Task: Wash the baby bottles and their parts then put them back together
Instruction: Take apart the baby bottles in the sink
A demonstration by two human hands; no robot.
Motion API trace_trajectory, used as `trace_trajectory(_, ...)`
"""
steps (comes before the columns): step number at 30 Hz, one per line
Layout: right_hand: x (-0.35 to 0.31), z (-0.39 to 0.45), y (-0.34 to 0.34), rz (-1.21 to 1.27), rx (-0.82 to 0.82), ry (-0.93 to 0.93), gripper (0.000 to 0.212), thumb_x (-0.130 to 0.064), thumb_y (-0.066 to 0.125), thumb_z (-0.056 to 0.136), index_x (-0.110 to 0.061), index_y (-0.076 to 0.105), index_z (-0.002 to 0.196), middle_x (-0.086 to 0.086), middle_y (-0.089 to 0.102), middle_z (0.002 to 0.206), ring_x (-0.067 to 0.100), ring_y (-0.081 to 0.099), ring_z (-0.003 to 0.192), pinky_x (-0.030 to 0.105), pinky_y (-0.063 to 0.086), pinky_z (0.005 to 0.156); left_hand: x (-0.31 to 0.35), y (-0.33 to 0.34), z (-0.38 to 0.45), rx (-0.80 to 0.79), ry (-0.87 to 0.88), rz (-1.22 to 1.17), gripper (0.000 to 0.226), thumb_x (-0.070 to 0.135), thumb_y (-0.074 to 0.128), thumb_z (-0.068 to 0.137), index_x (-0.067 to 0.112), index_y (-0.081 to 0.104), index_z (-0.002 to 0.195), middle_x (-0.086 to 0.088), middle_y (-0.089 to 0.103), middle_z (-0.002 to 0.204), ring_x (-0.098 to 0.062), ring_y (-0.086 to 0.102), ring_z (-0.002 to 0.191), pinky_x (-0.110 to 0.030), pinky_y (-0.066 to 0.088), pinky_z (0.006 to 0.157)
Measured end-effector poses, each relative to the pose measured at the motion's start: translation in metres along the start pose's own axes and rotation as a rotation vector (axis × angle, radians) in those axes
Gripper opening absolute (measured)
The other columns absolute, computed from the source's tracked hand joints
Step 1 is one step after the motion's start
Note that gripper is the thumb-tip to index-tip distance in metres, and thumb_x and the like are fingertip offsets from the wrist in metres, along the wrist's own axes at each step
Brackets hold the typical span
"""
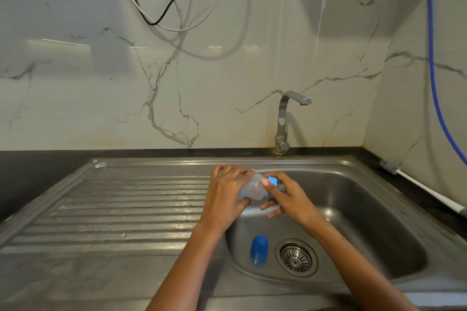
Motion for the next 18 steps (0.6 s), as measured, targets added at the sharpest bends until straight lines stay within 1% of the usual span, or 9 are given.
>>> trace_trajectory(2, 0.0, 0.002, -0.003, 0.002, 0.007, -0.01, 0.031, -0.025, 0.06, 0.092, -0.014, 0.053, 0.12, 0.009, 0.062, 0.11, 0.02, 0.071, 0.085, 0.033, 0.061, 0.063, -0.002, 0.0, 0.0, -0.002, -0.008, 0.008, 0.061, 0.027, 0.081, 0.071, 0.019, 0.06, 0.128, 0.001, 0.064, 0.118, -0.017, 0.054, 0.114, -0.031, 0.028, 0.103)
trace_trajectory(4, -0.007, 0.003, -0.007, -0.006, -0.001, -0.083, 0.03, -0.01, 0.067, 0.088, -0.013, 0.057, 0.117, 0.01, 0.059, 0.114, 0.023, 0.067, 0.094, 0.033, 0.06, 0.071, -0.008, 0.0, 0.0, -0.002, -0.032, -0.01, 0.062, 0.03, 0.08, 0.072, 0.021, 0.058, 0.13, 0.003, 0.063, 0.121, -0.015, 0.052, 0.116, -0.029, 0.024, 0.104)
trace_trajectory(6, -0.014, 0.003, -0.011, -0.089, 0.002, -0.163, 0.035, 0.002, 0.071, 0.081, -0.012, 0.061, 0.112, 0.009, 0.058, 0.116, 0.023, 0.061, 0.102, 0.034, 0.058, 0.079, -0.012, -0.001, 0.0, -0.009, -0.047, -0.038, 0.064, 0.032, 0.08, 0.071, 0.022, 0.058, 0.13, 0.005, 0.062, 0.123, -0.014, 0.052, 0.116, -0.027, 0.022, 0.103)
trace_trajectory(8, -0.015, 0.002, -0.011, -0.109, 0.001, -0.17, 0.036, 0.007, 0.069, 0.08, -0.012, 0.062, 0.109, 0.008, 0.057, 0.116, 0.022, 0.06, 0.101, 0.031, 0.058, 0.077, -0.011, 0.0, -0.001, -0.018, -0.041, -0.045, 0.066, 0.033, 0.081, 0.07, 0.022, 0.057, 0.131, 0.006, 0.062, 0.123, -0.014, 0.052, 0.116, -0.025, 0.02, 0.101)
trace_trajectory(10, -0.011, 0.004, -0.01, -0.073, 0.003, -0.132, 0.031, 0.004, 0.061, 0.086, -0.015, 0.059, 0.11, 0.007, 0.055, 0.116, 0.02, 0.06, 0.099, 0.025, 0.057, 0.073, -0.01, 0.002, -0.001, -0.023, -0.032, -0.031, 0.067, 0.036, 0.079, 0.071, 0.023, 0.055, 0.133, 0.007, 0.06, 0.125, -0.012, 0.05, 0.118, -0.024, 0.019, 0.102)
trace_trajectory(13, -0.003, 0.004, -0.009, -0.004, -0.003, -0.073, 0.019, -0.008, 0.046, 0.099, -0.012, 0.055, 0.115, 0.006, 0.052, 0.119, 0.021, 0.059, 0.105, 0.026, 0.059, 0.077, -0.016, 0.002, -0.001, -0.015, -0.057, -0.047, 0.067, 0.038, 0.079, 0.072, 0.024, 0.054, 0.133, 0.008, 0.06, 0.127, -0.011, 0.049, 0.119, -0.024, 0.018, 0.103)
trace_trajectory(15, -0.003, 0.004, -0.011, -0.051, 0.035, -0.086, 0.018, -0.013, 0.05, 0.098, -0.01, 0.055, 0.115, 0.005, 0.054, 0.115, 0.02, 0.059, 0.104, 0.028, 0.059, 0.075, -0.016, 0.003, -0.001, -0.022, -0.049, -0.043, 0.068, 0.037, 0.079, 0.071, 0.024, 0.055, 0.133, 0.008, 0.06, 0.126, -0.012, 0.05, 0.118, -0.025, 0.019, 0.103)
trace_trajectory(18, -0.002, 0.005, -0.017, -0.029, 0.178, -0.074, 0.014, -0.013, 0.059, 0.093, -0.011, 0.057, 0.106, 0.002, 0.058, 0.102, 0.015, 0.063, 0.092, 0.022, 0.059, 0.064, -0.012, 0.004, -0.001, -0.019, -0.032, -0.038, 0.068, 0.038, 0.08, 0.07, 0.022, 0.056, 0.131, 0.006, 0.062, 0.123, -0.014, 0.053, 0.115, -0.025, 0.021, 0.103)
Point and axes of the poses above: each hand's wrist, its own z-axis towards the middle knuckle, its own y-axis out of the palm, x = y × z, the point moved 8 cm from there along z, towards the middle knuckle
